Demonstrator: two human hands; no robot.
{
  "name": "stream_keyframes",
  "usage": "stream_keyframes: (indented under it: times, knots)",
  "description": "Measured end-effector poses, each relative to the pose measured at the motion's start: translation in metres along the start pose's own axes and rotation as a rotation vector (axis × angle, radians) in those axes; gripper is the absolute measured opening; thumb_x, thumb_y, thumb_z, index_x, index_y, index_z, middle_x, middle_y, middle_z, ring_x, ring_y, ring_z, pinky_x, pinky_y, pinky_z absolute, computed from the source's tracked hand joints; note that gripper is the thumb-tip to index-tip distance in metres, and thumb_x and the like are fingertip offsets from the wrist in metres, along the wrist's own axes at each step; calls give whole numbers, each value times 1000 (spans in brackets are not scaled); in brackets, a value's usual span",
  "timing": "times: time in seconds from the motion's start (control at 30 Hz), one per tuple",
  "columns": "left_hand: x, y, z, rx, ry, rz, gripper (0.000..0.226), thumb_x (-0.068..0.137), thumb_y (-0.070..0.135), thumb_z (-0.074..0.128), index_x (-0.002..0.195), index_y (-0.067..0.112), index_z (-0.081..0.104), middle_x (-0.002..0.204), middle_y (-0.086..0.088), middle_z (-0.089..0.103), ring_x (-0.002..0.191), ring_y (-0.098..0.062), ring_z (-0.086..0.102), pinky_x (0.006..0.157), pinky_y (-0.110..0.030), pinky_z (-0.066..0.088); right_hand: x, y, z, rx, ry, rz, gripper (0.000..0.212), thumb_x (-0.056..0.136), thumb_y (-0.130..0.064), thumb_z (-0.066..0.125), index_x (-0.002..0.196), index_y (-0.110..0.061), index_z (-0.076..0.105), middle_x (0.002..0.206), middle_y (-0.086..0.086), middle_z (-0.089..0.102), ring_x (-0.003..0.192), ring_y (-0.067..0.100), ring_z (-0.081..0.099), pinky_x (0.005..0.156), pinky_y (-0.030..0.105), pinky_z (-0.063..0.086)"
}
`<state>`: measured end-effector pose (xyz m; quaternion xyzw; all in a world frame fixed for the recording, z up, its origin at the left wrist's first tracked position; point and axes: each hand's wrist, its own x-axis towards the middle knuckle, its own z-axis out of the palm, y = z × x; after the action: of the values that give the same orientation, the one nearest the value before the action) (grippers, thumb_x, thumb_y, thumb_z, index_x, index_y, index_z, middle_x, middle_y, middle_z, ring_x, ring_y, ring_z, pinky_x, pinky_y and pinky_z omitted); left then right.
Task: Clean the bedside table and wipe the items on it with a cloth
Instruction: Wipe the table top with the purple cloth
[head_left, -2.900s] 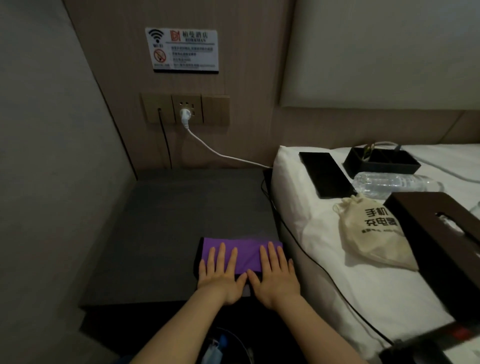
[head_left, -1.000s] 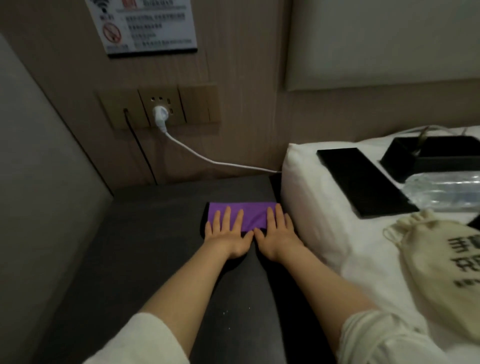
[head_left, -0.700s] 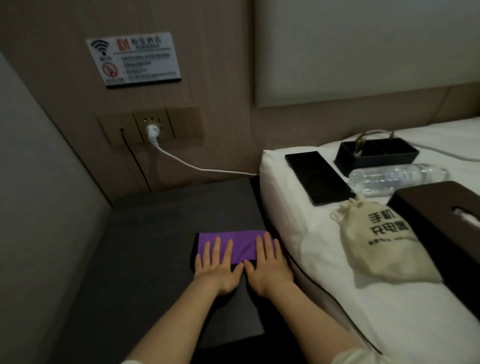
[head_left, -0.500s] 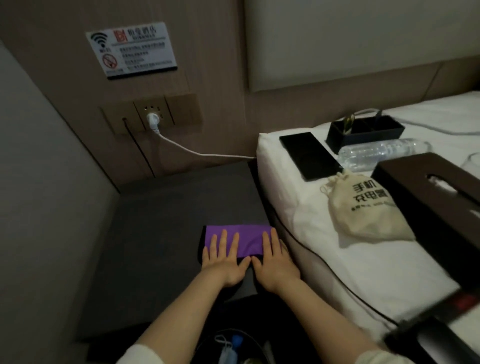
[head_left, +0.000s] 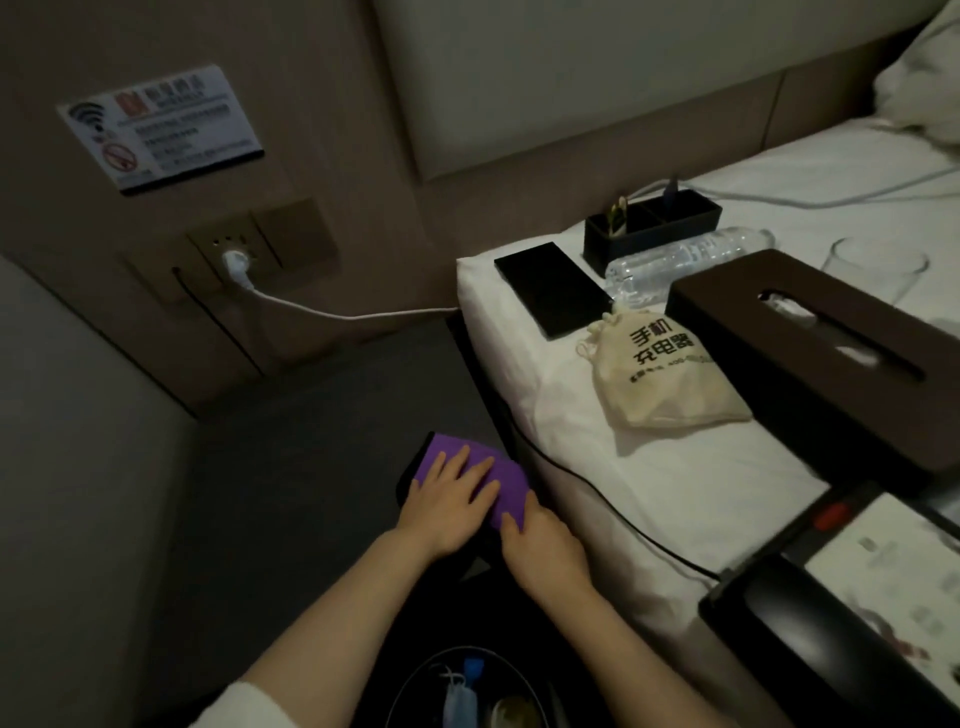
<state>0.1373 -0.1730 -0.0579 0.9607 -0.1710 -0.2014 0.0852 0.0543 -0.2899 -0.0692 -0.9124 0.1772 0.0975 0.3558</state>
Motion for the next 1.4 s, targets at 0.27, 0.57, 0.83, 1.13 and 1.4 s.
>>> stream_keyframes:
  times: [0.27, 0.57, 0.83, 1.13, 1.4]
  knots:
    - [47, 2, -19, 64, -24, 83, 53, 99, 48, 35, 149, 46, 16, 162, 6, 0, 149, -22, -3, 116, -57, 9, 45, -9, -2, 52, -85, 98, 42, 97, -39, 48, 121, -5, 55, 124, 19, 62, 115, 32, 59, 86, 33, 47]
    - [133, -29, -56, 54, 9, 103, 57, 97, 41, 45, 148, 46, 19, 161, 9, -1, 149, -19, -3, 116, -58, 5, 131, -55, -5, 235, -134, 125, 41, 102, -27, 41, 131, 1, 49, 132, 20, 54, 121, 32, 54, 84, 28, 41]
    - [217, -64, -90, -20, 80, 76, 62, 93, 34, 53, 147, 44, 24, 161, 6, 5, 149, -18, 1, 118, -54, 5, 217, -90, 1, 204, -104, 109, 47, 100, -34, 43, 135, -2, 47, 139, 18, 51, 127, 33, 51, 97, 34, 44]
    - [252, -78, -98, -76, 112, 85, 61, 93, 31, 54, 147, 41, 27, 161, 2, 6, 149, -21, 0, 118, -54, 3, 250, -99, 8, 256, -110, 136, 48, 99, -33, 46, 138, -5, 44, 141, 18, 49, 127, 34, 50, 97, 36, 44]
    - [216, -65, -80, -51, 70, 9, 58, 97, 40, 46, 148, 45, 19, 162, 5, -1, 148, -22, -6, 112, -60, -6, 209, -92, 4, 250, -89, 174, 47, 103, -33, 39, 137, -1, 41, 141, 19, 46, 129, 34, 48, 97, 36, 44]
